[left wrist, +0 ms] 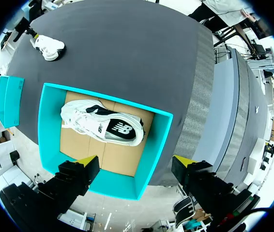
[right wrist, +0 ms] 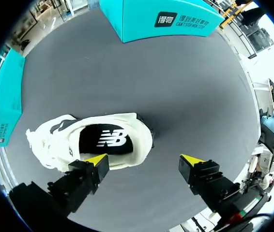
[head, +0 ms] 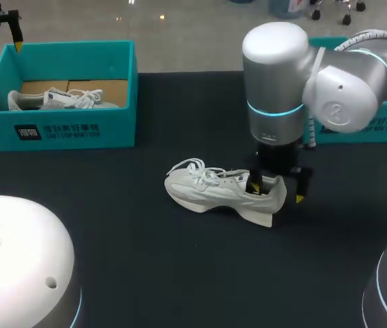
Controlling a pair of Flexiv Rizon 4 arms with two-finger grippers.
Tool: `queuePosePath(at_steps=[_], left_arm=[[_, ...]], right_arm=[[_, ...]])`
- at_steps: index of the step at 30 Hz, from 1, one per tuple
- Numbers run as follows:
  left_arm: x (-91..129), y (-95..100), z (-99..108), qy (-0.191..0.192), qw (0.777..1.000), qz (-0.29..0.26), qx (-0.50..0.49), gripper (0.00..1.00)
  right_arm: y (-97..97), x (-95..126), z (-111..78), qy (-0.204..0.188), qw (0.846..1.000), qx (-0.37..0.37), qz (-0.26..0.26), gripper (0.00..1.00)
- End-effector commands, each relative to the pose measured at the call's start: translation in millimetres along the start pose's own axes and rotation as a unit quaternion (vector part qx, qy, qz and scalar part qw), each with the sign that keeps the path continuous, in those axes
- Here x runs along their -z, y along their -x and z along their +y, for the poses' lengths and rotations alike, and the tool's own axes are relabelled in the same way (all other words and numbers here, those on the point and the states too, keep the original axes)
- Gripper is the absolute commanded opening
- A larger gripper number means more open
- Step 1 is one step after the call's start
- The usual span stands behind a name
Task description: Take the shoe out of the shoebox, open the shoe tongue, remove and reinsert the insole, then place the shoe into the shoebox
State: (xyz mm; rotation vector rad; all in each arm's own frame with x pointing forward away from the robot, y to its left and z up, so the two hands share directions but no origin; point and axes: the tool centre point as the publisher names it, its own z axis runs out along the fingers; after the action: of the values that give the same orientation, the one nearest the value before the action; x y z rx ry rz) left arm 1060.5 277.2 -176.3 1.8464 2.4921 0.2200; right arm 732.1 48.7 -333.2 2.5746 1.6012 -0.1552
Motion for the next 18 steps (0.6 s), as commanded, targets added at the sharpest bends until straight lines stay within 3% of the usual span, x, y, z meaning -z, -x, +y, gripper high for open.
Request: queuePosePath(at_steps=[1,4,6,8,10,18], left_arm=[[0.4,-0.2,-0.7,0.001,1.0,0.001,0.0,1.0],[0.4,-0.2,-0.7,0.001,1.0,0.001,0.0,1.0],[0.4,-0.2,-0.7,0.001,1.0,0.001,0.0,1.0],[0.4,-0.2,-0.7,0.001,1.0,0.001,0.0,1.0],[0.4,-0.2,-0.7,0.001,1.0,0.001,0.0,1.0],[0.4,-0.2,-0.7,0.001,1.0,0.001,0.0,1.0]], right_arm=[[9.5,25.9,-8.1,0.031,0.998,0.016,0.056,1.0],[2.7,43.3,-11.0,0.058,0.987,0.117,0.097,1.0],[-2.5,54.6,-13.5,0.072,0.97,0.196,0.125,1.0],[-7.0,64.5,-16.1,0.073,0.946,0.273,0.157,1.0],[-9.6,74.4,-19.8,0.065,0.908,0.368,0.188,1.0],[-9.6,74.4,-19.8,0.065,0.908,0.368,0.188,1.0]])
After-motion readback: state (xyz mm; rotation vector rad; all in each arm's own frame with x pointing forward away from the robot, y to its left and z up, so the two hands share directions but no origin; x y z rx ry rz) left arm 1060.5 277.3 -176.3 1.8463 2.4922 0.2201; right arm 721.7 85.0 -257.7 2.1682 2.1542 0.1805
